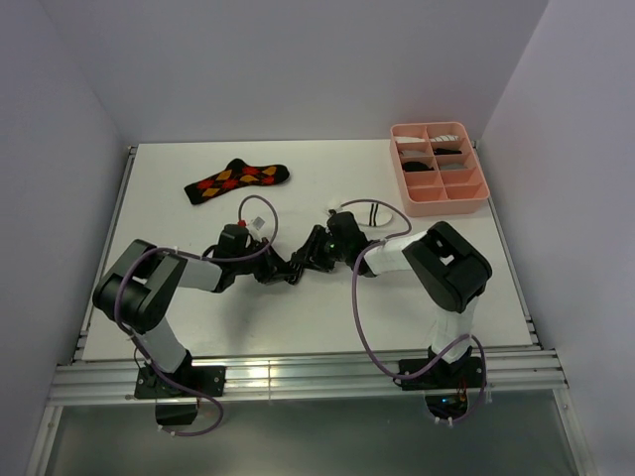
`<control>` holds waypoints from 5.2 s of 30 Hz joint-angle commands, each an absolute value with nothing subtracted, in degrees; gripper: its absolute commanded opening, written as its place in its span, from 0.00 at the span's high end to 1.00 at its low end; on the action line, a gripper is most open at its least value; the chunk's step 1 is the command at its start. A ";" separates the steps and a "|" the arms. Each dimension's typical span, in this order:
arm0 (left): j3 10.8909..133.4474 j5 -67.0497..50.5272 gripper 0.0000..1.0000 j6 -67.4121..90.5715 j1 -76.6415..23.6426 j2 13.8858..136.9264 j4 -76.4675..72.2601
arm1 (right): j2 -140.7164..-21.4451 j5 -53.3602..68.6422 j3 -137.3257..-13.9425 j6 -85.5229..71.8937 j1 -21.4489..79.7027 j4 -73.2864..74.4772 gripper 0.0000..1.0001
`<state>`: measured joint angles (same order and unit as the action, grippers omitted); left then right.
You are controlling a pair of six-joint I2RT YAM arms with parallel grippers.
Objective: Roll the socks
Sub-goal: Roll the sock at the center of the board, then pick up the sock at the center of the board, then place the sock in the storage box.
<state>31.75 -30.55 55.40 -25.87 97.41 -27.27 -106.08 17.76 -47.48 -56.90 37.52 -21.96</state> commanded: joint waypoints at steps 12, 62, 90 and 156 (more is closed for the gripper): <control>34.71 -18.04 0.80 46.06 -26.89 94.32 -8.01 | -105.38 13.63 -55.72 -49.57 37.97 -5.12 1.00; 45.70 27.95 0.88 30.06 -57.83 97.03 -2.55 | -110.13 13.36 -68.39 -49.74 39.64 16.44 0.97; 32.52 -6.15 0.99 45.88 -37.71 88.33 -13.36 | -98.16 10.81 -51.32 -55.46 39.20 -7.91 0.32; 52.11 17.04 0.10 34.73 -22.24 54.33 23.90 | -93.52 0.09 -77.16 -34.89 24.62 27.15 1.00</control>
<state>48.14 11.03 38.30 -23.70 57.80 16.53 -97.01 2.76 -72.73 -36.36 28.36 22.55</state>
